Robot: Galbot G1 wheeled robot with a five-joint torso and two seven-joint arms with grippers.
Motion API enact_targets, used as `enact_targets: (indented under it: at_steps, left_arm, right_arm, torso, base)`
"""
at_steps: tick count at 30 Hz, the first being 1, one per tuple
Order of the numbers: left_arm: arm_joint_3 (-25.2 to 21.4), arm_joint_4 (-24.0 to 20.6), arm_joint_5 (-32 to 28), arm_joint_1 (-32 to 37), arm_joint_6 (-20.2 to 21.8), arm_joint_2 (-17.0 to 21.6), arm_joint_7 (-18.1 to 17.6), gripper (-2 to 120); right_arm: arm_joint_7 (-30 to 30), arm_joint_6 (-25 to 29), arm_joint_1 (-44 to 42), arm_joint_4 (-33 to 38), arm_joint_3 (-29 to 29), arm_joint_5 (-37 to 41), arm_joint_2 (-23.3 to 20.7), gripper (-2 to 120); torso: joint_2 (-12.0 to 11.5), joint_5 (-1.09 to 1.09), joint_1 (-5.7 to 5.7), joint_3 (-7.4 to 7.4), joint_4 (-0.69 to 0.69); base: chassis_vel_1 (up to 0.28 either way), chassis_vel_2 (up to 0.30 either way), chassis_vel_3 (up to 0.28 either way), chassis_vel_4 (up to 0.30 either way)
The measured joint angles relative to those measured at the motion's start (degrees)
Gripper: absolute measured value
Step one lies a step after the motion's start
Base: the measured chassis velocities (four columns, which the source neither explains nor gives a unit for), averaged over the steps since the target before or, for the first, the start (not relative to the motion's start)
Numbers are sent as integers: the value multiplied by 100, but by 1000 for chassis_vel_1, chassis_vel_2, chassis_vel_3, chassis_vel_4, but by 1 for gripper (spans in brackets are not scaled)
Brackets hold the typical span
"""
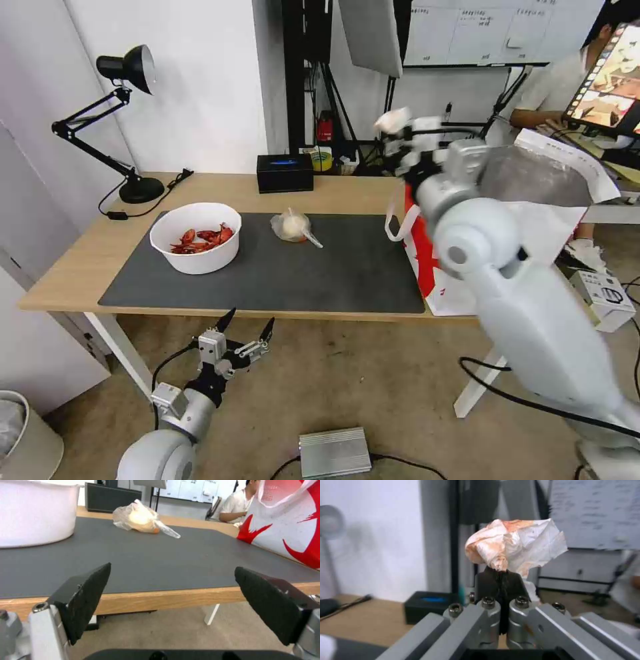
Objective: Pick up the trash from the table and place it into the takeout bag.
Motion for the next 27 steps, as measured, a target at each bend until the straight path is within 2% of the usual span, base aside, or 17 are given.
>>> enact_targets:
  at_steps: [4,10,15,20,27]
  left_arm:
    - [0,-9,3,-1,2,5,0,100]
    - [-3,-31,1,-1,4,38,2,100]
    - [3,-69,0,22,4,37,3,100]
    - [10,-113,6,56,4,44,3,100]
    - [21,-133,7,68,4,57,5,100]
  right_arm:
    - [207,-123,-131,102,193,241,-195,0]
    - [861,-361,-291,164,561,1323,-539,0]
    - [1308,-488,-287,145,687,1987,-683,0]
    - [1853,-635,-229,120,799,2991,-895,0]
    - [2020,-654,-214,110,844,3308,-979,0]
  torso:
    - [0,0,0,0,-1]
    - [0,0,0,0,0]
    - [0,0,0,0,0]
    - [0,0,0,0,0]
    - [0,-1,0,1,0]
  base:
    - [0,0,0,0]
    - [0,0,0,0]
    - [0,0,0,0]
    - [0,0,0,0]
    - [0,0,0,0]
